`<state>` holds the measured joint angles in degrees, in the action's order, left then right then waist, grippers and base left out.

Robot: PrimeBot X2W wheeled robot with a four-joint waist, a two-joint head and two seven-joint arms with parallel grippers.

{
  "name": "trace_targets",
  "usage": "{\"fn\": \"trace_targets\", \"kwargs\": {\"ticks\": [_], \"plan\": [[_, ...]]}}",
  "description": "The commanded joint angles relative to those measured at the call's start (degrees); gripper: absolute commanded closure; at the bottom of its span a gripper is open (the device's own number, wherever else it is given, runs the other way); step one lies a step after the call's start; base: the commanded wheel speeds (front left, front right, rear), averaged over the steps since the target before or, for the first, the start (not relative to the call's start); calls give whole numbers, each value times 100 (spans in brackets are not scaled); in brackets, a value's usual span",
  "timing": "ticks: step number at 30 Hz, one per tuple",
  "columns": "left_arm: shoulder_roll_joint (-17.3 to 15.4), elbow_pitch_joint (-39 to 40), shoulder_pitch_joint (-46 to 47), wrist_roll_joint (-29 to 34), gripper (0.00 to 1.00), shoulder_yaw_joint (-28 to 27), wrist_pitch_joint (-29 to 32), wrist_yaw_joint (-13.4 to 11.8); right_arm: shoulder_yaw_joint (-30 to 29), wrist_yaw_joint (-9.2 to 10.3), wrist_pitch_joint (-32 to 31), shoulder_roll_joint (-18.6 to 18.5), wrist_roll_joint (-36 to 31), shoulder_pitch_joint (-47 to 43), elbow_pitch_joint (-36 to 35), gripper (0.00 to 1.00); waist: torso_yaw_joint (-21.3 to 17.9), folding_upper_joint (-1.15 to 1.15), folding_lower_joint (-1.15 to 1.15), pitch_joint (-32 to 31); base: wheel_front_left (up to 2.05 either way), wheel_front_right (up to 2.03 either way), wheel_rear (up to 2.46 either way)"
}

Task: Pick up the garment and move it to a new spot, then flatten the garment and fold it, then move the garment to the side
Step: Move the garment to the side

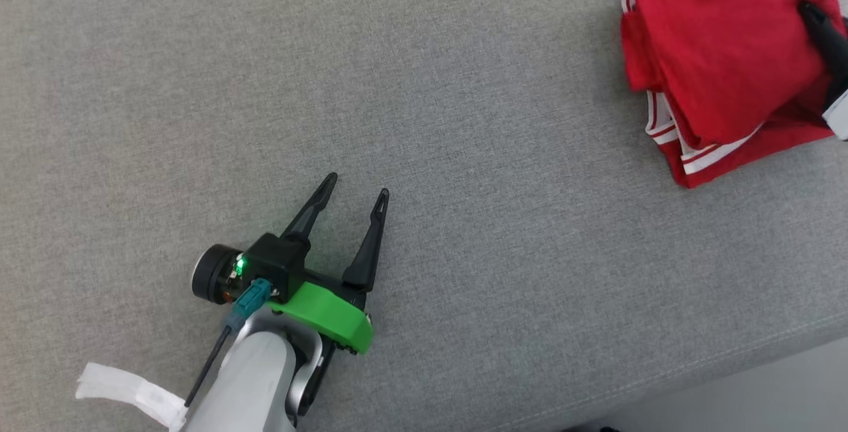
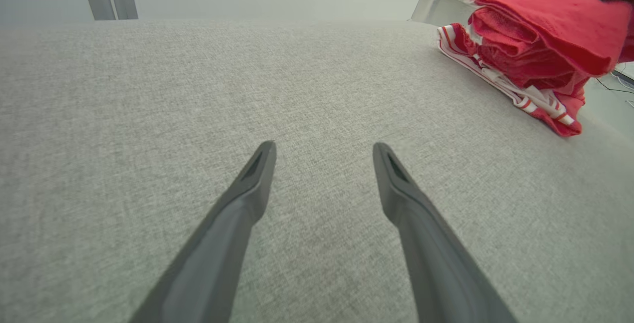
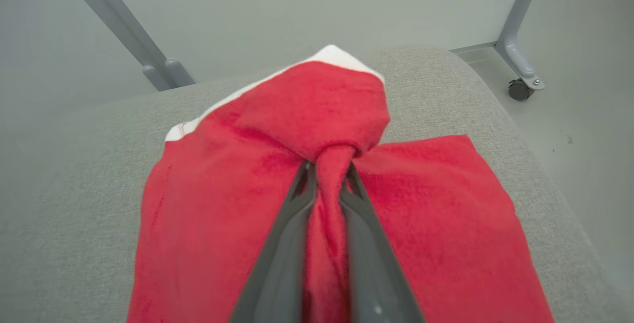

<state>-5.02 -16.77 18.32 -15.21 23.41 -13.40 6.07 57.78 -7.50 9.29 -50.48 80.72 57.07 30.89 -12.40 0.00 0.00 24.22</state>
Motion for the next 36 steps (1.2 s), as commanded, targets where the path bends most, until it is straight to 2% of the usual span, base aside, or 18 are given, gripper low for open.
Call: {"fn": "trace_targets", "kwargs": {"ticks": [1, 5, 7, 9, 11, 12, 13, 20, 24, 28, 36], "plan": [[-73, 53, 126, 27, 0, 5, 42, -7, 91, 3, 29, 46, -120, 108, 174, 100, 26, 0, 0, 232, 0, 0, 0], [-116, 140, 204, 73, 0, 45, 144, -29, 374, 3, -81, 157, -347, 353, 759, 100, 135, 0, 0, 443, 0, 0, 0], [-130, 169, 212, 75, 0, 53, 154, -51, 515, 5, 55, 195, -576, 493, 1130, 100, 205, 0, 0, 501, 0, 0, 0], [-144, 180, 205, 66, 0, 52, 160, -69, 618, 5, 156, 286, -704, 557, 1513, 86, 275, 0, 0, 518, 0, 0, 0], [-150, 176, 186, 39, 0, 54, 144, -76, 707, 6, 192, 374, -787, 600, 1915, 65, 348, 0, 0, 492, 0, 0, 0], [-138, 177, 178, 18, 0, 61, 130, -85, 742, 6, 108, 423, -766, 582, 2171, 8, 386, 0, 0, 464, 0, 0, 0], [-133, 175, 169, 7, 0, 62, 130, -89, 778, 6, 82, 461, -782, 580, 2327, 0, 413, 0, 0, 432, 0, 0, 0], [-157, 156, 60, -137, 0, -63, -25, -134, 915, 6, 450, 657, -1102, 688, 3230, 0, 507, 0, 0, -49, 0, 0, 0], [-191, 111, -73, -111, 0, -127, -93, -173, 811, 5, 584, 748, -1255, 743, 3238, 0, 529, 0, 0, -517, 0, 0, 0], [-263, 202, -253, -184, 0, -312, -141, -287, 75, 6, 588, 634, -1573, 732, 2601, 0, 536, 0, 0, -1020, 0, 0, 0], [-521, 670, -738, -429, 0, -928, -172, -518, -1635, 5, 585, 658, -2650, -457, 875, 0, 602, 0, 0, -1932, 0, 0, 0]]}}
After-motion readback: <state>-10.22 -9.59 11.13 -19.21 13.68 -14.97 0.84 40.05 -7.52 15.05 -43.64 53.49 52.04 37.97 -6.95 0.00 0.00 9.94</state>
